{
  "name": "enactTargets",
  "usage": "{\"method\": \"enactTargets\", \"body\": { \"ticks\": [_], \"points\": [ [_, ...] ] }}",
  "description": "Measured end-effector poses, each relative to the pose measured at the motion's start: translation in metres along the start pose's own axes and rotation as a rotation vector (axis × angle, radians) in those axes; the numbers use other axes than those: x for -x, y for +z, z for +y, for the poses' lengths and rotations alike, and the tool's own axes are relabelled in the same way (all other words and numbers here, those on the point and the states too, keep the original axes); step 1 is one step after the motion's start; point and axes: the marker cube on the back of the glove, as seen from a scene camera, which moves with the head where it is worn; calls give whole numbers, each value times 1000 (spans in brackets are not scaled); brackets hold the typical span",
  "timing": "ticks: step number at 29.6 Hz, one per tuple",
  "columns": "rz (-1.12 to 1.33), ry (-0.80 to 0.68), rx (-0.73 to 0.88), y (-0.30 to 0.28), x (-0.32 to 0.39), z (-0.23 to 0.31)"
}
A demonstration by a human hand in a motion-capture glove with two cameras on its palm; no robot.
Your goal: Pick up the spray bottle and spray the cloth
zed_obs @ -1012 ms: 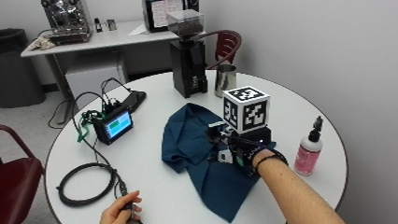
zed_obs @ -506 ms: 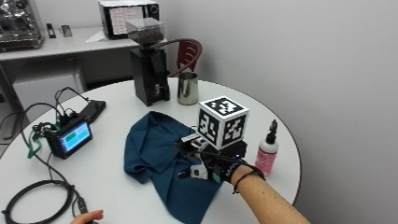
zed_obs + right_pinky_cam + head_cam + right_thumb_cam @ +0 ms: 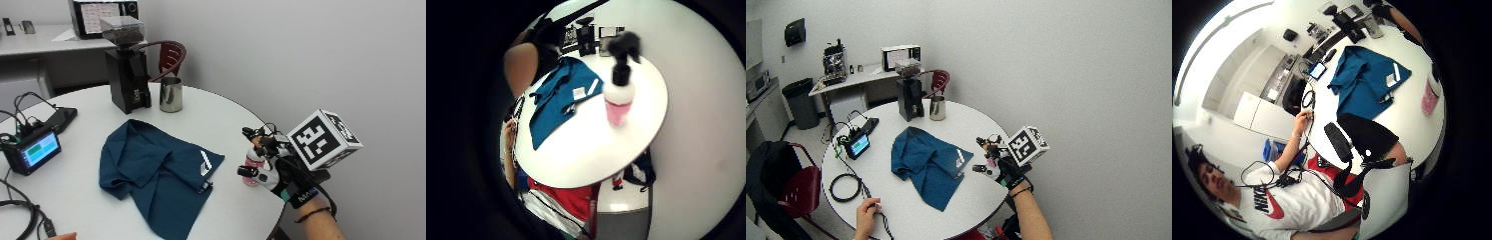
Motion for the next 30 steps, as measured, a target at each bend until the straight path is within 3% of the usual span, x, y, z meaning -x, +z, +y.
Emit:
{"method": "enactTargets", "body": {
  "ticks": [8, 14, 30],
  "points": [
    [-169, 197, -173, 0, -55, 1],
    [-285, 384, -159, 44, -87, -2],
    [-483, 535, -186, 110, -113, -8]
  ]
}}
